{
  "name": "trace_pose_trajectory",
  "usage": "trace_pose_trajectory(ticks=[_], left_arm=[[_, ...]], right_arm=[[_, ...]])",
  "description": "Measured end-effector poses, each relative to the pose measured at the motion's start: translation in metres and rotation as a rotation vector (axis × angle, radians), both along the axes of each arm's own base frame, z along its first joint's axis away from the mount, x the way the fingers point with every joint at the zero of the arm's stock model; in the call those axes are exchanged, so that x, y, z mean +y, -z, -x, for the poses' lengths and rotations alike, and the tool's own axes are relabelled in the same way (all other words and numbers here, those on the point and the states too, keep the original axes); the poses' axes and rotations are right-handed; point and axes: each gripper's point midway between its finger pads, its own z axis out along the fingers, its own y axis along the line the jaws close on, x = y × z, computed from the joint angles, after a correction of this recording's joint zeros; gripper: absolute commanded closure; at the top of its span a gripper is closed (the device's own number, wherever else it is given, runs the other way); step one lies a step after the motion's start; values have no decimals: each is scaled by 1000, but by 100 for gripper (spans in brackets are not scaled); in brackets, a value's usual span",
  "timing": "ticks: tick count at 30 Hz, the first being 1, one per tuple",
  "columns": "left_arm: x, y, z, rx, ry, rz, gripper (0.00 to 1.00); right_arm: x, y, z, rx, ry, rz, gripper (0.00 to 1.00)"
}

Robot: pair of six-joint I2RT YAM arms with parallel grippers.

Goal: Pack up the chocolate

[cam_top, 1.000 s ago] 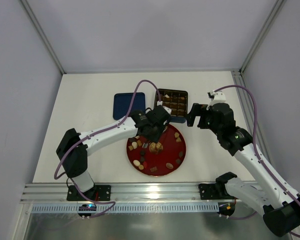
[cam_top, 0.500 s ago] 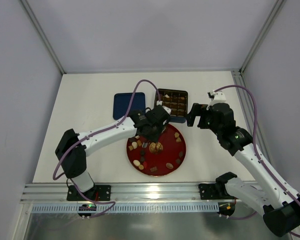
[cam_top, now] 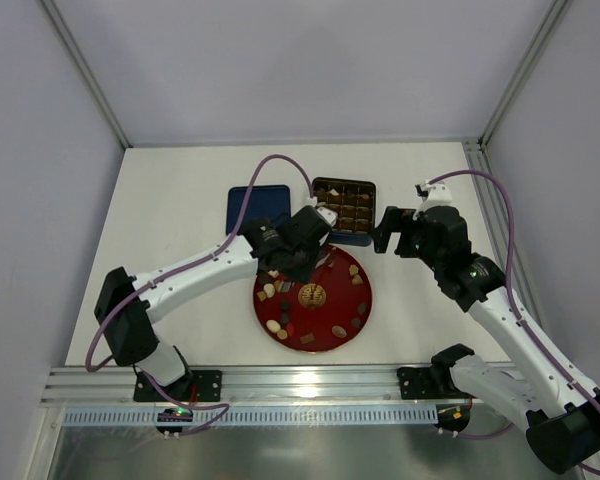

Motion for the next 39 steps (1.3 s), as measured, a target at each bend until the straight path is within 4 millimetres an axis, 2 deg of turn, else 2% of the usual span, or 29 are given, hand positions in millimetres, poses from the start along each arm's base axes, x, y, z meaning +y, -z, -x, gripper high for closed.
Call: trace_pose_trajectory(ticks=[9, 15, 26, 39], left_arm=[[-4, -15, -2, -13, 6, 26, 75], [-5, -15, 0, -1, 12, 28, 75], [-5, 0, 13, 66, 54, 13, 73], [-7, 13, 15, 102, 67, -7, 64]], right_arm=[[0, 0, 0, 0, 0, 1, 0], [0, 0, 0, 0, 0, 1, 0], [0, 0, 0, 0, 0, 0, 0], [-1, -1, 2, -4, 0, -2, 0]])
